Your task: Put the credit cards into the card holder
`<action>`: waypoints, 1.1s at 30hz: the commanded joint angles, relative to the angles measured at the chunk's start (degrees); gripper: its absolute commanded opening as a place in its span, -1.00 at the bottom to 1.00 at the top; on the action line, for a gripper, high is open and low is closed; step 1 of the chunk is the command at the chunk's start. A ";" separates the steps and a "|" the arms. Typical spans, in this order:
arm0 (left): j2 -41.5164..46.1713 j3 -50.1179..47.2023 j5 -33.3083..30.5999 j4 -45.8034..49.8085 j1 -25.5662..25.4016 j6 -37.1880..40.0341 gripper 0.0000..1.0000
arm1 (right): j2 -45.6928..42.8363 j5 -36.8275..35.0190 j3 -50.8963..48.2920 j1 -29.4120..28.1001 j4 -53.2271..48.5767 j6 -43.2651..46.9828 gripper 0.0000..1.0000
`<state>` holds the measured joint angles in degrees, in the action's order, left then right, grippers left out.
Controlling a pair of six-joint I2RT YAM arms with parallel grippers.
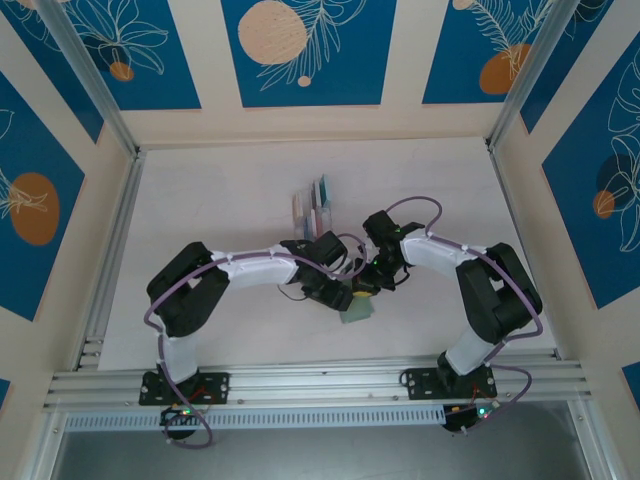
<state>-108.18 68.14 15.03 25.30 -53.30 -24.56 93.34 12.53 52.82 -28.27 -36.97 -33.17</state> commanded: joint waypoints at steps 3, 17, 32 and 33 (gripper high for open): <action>-0.54 -2.09 4.12 0.66 0.03 -1.45 0.22 | 2.69 1.27 0.05 0.15 -1.39 0.21 -1.00; -0.19 -3.17 4.48 -1.11 1.15 -2.25 0.20 | 4.63 3.94 -2.47 3.46 -1.60 -0.91 -1.00; 4.38 -6.06 12.89 -11.20 7.60 -7.70 0.20 | 3.24 18.67 -6.28 6.67 3.12 -3.65 -1.00; 4.46 -5.77 12.96 -11.17 7.79 -7.73 0.20 | 2.72 19.35 -6.64 6.92 3.25 -3.75 -1.00</action>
<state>-105.91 62.50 25.17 16.67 -46.72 -30.89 95.90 28.27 48.07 -21.69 -32.49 -35.70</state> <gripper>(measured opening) 0.601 0.050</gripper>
